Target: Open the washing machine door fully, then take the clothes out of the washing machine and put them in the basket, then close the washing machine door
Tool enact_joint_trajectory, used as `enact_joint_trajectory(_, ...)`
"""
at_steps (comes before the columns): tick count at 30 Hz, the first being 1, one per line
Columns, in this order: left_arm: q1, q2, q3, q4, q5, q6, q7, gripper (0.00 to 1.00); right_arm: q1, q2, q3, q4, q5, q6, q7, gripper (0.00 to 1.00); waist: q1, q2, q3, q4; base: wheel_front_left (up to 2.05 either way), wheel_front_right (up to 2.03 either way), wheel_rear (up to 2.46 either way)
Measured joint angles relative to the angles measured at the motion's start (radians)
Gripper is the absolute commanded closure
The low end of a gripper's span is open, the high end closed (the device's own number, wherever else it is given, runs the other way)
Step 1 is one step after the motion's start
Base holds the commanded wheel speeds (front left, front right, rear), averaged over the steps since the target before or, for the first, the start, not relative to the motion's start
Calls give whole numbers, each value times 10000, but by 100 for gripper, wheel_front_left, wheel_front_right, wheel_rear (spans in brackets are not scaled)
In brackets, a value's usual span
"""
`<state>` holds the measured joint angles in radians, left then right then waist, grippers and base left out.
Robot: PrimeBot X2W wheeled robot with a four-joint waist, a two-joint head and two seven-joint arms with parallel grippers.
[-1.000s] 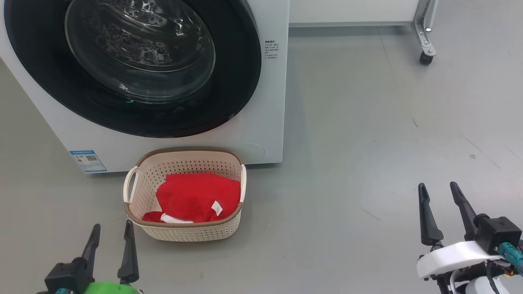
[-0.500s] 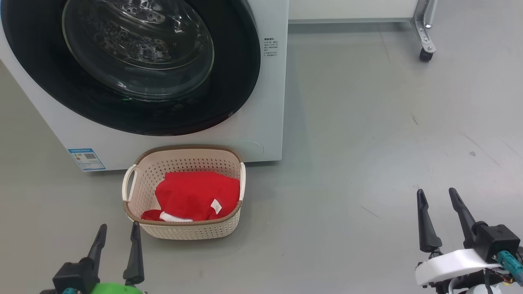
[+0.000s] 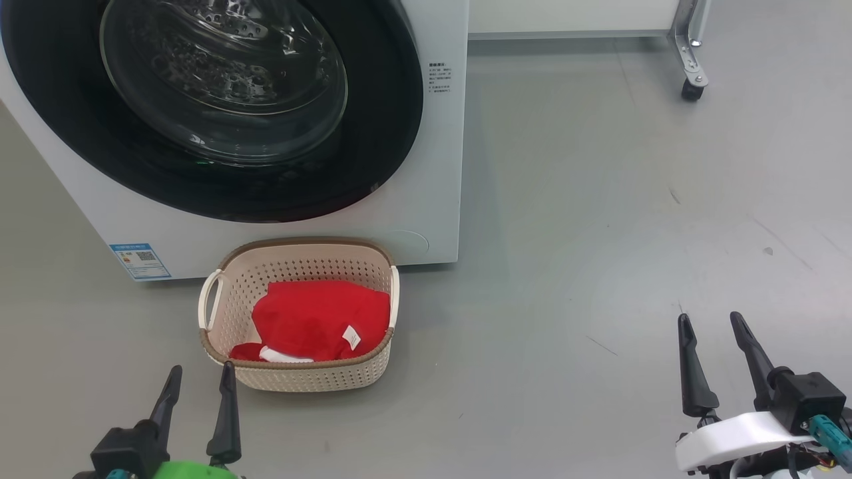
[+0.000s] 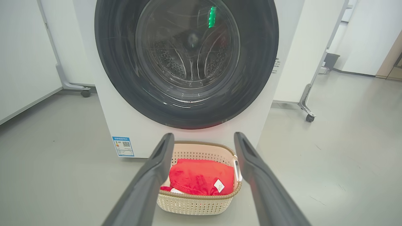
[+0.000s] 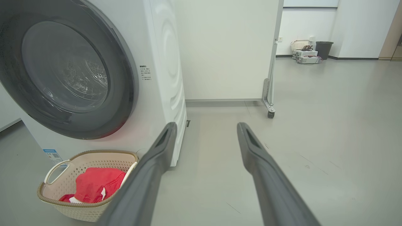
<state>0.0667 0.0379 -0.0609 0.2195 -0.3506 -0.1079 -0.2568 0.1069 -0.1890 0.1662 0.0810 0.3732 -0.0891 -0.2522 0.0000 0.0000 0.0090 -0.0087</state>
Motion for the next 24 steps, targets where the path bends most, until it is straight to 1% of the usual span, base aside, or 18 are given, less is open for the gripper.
enact_joint_trajectory(3,2,0,-2,10,-13,0,0,0,18,8,-38,-6,-54,8,0,0,0,0,-14,0,0,0,0)
enact_joint_trajectory(5,2,0,-6,10,-13,-2,0,0,39,12,-59,-17,-63,82,0,0,0,0,-22,0,0,0,0)
enact_joint_trajectory(13,5,0,-15,10,-15,-23,0,0,64,84,-128,-38,-107,92,0,0,0,0,-36,12,0,0,0)
enact_joint_trajectory(17,7,0,-13,8,-17,-25,0,0,83,104,-167,-42,-144,173,0,0,0,0,-36,18,0,0,0)
enact_joint_trajectory(24,8,0,-8,6,-65,-27,0,0,170,180,-221,-56,-199,178,0,0,0,0,-31,23,0,0,0)
